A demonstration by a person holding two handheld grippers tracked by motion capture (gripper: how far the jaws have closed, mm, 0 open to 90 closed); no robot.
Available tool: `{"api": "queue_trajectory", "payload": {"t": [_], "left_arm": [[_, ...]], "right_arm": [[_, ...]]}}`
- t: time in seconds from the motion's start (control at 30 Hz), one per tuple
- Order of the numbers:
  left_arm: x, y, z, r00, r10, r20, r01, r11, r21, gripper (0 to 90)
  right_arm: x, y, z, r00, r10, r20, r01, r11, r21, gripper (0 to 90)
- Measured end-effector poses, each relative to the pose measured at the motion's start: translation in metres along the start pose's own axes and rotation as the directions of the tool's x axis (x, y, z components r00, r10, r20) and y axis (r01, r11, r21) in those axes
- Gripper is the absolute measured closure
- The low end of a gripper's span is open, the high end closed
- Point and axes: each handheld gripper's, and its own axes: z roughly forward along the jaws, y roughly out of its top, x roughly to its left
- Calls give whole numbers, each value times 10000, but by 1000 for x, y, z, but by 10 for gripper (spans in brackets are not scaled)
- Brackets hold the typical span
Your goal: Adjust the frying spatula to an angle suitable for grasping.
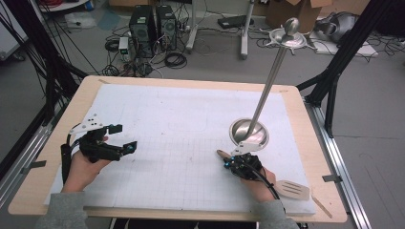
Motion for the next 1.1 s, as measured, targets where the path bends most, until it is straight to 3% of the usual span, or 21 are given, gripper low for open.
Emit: {"api": "queue_trajectory", "payload": {"t": [0.73, 1.1], "left_arm": [[0, -1, 1, 10000, 1, -7, -1, 10000, 27, 18], [0, -1, 1, 10000, -12, 39, 12, 10000, 33, 18]], "right_arm": [[-11, 5, 9, 9953, 564, 792, -548, 9982, -225, 900], [-18, 7, 14, 9875, 1060, 1169, -1018, 9939, -415, 900]]}}
